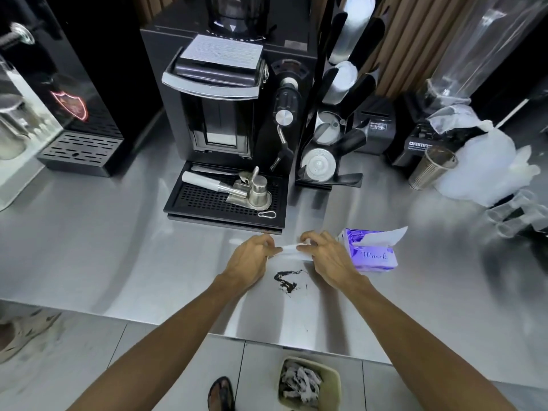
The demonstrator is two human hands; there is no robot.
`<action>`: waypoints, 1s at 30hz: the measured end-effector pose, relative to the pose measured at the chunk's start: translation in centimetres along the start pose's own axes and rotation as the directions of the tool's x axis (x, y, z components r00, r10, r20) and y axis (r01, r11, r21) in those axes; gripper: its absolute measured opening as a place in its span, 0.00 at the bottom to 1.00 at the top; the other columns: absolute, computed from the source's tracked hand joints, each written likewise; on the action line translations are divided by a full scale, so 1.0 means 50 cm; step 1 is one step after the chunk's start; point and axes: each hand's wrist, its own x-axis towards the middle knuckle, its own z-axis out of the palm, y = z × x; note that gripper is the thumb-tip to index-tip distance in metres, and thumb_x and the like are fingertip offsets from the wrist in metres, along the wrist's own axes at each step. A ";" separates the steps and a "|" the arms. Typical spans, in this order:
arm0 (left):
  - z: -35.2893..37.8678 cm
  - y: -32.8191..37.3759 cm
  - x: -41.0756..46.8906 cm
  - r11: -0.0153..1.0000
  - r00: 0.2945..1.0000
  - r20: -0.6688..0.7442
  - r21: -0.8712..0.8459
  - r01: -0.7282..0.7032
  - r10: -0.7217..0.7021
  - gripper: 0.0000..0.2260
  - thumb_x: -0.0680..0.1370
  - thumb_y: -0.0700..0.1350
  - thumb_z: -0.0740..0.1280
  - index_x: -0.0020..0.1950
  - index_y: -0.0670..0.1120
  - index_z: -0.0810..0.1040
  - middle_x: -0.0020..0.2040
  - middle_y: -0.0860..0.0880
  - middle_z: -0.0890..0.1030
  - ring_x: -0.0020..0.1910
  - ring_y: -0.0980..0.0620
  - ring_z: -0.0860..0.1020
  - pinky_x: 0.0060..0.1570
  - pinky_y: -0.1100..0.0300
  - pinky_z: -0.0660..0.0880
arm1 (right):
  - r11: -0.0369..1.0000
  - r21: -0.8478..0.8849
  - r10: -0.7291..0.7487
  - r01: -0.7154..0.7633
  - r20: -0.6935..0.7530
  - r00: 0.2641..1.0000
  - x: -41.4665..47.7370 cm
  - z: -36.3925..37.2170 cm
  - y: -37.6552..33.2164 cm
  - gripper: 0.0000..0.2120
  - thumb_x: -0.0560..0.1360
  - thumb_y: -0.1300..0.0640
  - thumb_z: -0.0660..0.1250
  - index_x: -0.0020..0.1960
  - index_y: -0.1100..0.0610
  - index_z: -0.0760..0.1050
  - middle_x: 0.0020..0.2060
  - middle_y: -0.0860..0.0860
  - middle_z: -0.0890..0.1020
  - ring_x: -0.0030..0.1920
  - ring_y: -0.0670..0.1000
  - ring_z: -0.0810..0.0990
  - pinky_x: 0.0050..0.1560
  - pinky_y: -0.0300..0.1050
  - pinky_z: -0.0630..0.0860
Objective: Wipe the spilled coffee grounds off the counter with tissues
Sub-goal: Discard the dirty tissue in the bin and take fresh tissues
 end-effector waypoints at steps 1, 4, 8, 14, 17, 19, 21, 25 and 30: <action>0.002 0.003 -0.001 0.999 1.000 0.024 0.027 -0.018 0.018 0.17 0.78 0.36 0.63 0.62 0.50 0.81 0.54 0.50 0.78 0.51 0.48 0.76 0.51 0.56 0.76 | 0.999 -0.019 -0.030 0.030 -0.003 1.000 -0.005 0.003 0.000 0.18 0.67 0.67 0.72 0.53 0.51 0.83 0.52 0.46 0.79 0.44 0.52 0.74 0.36 0.44 0.76; 0.019 0.002 -0.009 0.999 0.999 0.030 0.046 -0.018 0.017 0.17 0.77 0.34 0.63 0.61 0.50 0.81 0.54 0.51 0.77 0.50 0.49 0.76 0.51 0.54 0.77 | 0.997 -0.016 -0.077 0.076 -0.029 0.997 -0.026 0.018 0.001 0.16 0.66 0.64 0.75 0.52 0.53 0.83 0.48 0.46 0.81 0.44 0.52 0.75 0.39 0.42 0.76; 0.038 0.006 -0.044 0.999 0.999 -0.002 -0.001 -0.043 0.043 0.16 0.76 0.33 0.65 0.57 0.49 0.84 0.51 0.52 0.77 0.46 0.51 0.77 0.50 0.58 0.77 | 0.996 -0.002 -0.086 0.086 -0.032 0.996 -0.074 0.026 -0.005 0.17 0.67 0.62 0.75 0.55 0.53 0.82 0.46 0.48 0.80 0.45 0.52 0.75 0.43 0.45 0.77; 0.062 0.038 -0.101 0.998 0.999 -0.029 -0.059 -0.032 0.030 0.14 0.75 0.33 0.65 0.55 0.47 0.83 0.51 0.51 0.77 0.44 0.50 0.78 0.47 0.59 0.78 | 0.999 0.010 -0.039 0.040 -0.061 0.997 -0.139 0.024 -0.036 0.20 0.64 0.67 0.76 0.54 0.54 0.83 0.46 0.49 0.81 0.42 0.51 0.77 0.41 0.41 0.76; 0.072 0.055 -0.122 0.998 1.000 -0.016 -0.066 -0.003 0.002 0.13 0.76 0.34 0.65 0.57 0.46 0.82 0.53 0.50 0.76 0.44 0.49 0.79 0.48 0.58 0.78 | 1.000 0.027 0.001 0.001 -0.074 0.997 -0.162 0.024 -0.056 0.22 0.62 0.67 0.77 0.54 0.54 0.83 0.45 0.49 0.81 0.42 0.51 0.77 0.41 0.39 0.77; 0.075 0.065 -0.132 0.995 0.999 -0.011 -0.087 0.043 -0.044 0.11 0.78 0.37 0.64 0.57 0.46 0.81 0.53 0.51 0.76 0.43 0.50 0.79 0.48 0.63 0.77 | 0.998 0.051 0.036 -0.032 -0.078 0.996 -0.178 0.027 -0.072 0.20 0.63 0.66 0.76 0.54 0.56 0.83 0.45 0.50 0.80 0.42 0.52 0.78 0.41 0.41 0.79; 0.079 0.077 -0.140 0.992 0.997 -0.008 -0.106 0.069 -0.071 0.11 0.77 0.37 0.64 0.56 0.45 0.82 0.53 0.50 0.76 0.40 0.50 0.79 0.46 0.68 0.74 | 0.995 0.065 0.084 -0.079 -0.069 0.994 -0.192 0.027 -0.091 0.17 0.66 0.62 0.72 0.56 0.56 0.82 0.46 0.51 0.79 0.45 0.52 0.77 0.42 0.42 0.79; 0.075 0.107 -0.151 0.985 0.993 0.004 -0.130 0.114 -0.115 0.11 0.76 0.41 0.63 0.55 0.44 0.82 0.54 0.49 0.74 0.41 0.50 0.80 0.50 0.65 0.75 | 0.983 0.079 0.170 -0.167 -0.045 0.984 -0.211 0.024 -0.127 0.16 0.69 0.54 0.67 0.55 0.56 0.81 0.46 0.51 0.78 0.45 0.52 0.76 0.42 0.41 0.77; 0.076 0.124 -0.153 0.976 0.984 0.043 -0.129 0.175 -0.170 0.13 0.78 0.44 0.63 0.58 0.42 0.80 0.57 0.49 0.73 0.48 0.50 0.80 0.54 0.64 0.73 | 0.981 0.101 0.172 -0.163 -0.086 0.981 -0.218 0.040 -0.134 0.08 0.71 0.58 0.73 0.50 0.55 0.82 0.40 0.50 0.77 0.41 0.53 0.75 0.34 0.42 0.76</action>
